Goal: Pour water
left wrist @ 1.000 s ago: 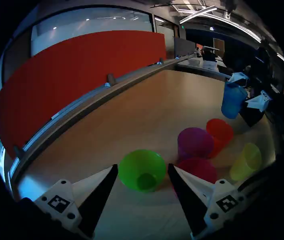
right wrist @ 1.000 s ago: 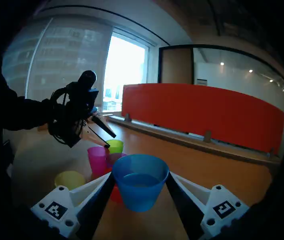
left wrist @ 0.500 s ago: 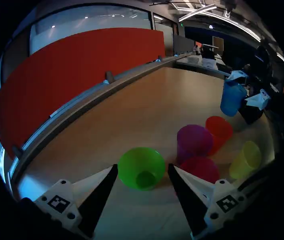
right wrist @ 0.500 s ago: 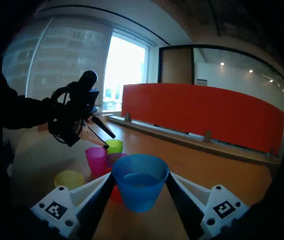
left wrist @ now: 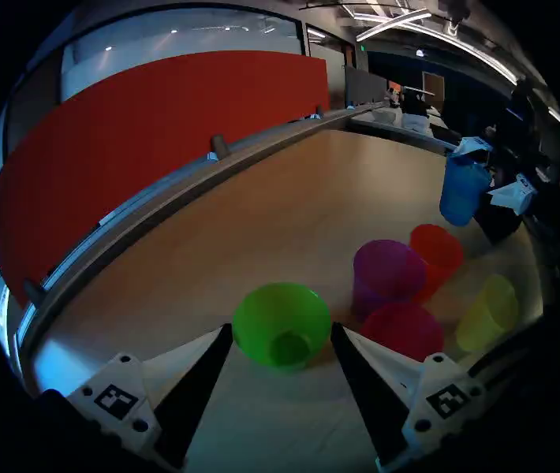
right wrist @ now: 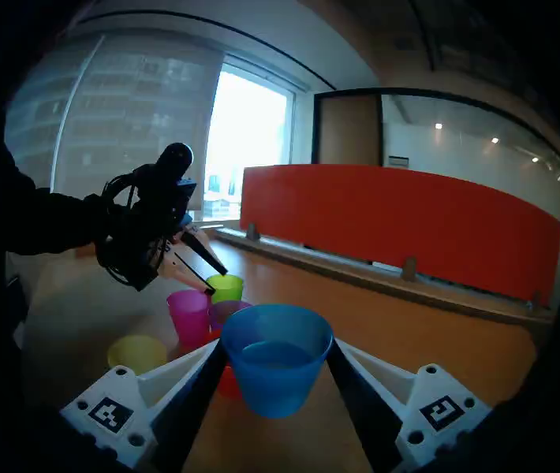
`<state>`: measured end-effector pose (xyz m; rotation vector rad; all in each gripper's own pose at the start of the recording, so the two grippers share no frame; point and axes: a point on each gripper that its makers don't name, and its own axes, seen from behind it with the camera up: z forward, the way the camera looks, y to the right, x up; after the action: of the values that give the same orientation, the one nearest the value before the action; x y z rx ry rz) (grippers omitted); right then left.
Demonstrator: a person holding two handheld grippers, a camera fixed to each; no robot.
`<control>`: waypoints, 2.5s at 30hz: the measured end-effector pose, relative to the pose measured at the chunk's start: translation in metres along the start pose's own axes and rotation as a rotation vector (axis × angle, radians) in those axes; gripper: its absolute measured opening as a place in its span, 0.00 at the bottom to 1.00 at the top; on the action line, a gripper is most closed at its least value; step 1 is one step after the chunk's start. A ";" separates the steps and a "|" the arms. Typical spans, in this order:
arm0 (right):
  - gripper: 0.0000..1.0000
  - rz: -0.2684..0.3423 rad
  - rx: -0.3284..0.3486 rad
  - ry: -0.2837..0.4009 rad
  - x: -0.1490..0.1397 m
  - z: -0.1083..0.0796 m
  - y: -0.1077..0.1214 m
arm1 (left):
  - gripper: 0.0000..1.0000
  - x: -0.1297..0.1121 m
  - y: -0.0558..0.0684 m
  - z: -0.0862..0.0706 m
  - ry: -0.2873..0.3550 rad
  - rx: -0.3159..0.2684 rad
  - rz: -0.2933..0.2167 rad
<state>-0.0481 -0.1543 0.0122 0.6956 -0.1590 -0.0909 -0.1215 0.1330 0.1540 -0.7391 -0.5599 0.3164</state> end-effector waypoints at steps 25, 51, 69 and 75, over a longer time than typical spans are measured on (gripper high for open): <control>0.91 0.001 -0.001 -0.008 -0.007 0.001 0.003 | 0.93 -0.003 0.000 0.018 0.028 0.004 -0.036; 0.91 0.002 -0.011 -0.006 -0.005 0.000 0.004 | 0.86 -0.001 -0.006 0.025 0.091 0.058 -0.049; 0.91 -0.013 -0.014 0.008 0.008 -0.010 -0.007 | 0.87 0.022 0.001 -0.036 0.205 0.117 -0.080; 0.91 -0.020 -0.014 0.009 0.011 -0.013 -0.013 | 0.86 0.025 0.012 -0.061 0.236 0.147 -0.081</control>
<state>-0.0353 -0.1578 -0.0049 0.6834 -0.1425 -0.1076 -0.0663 0.1195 0.1179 -0.5994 -0.3383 0.1892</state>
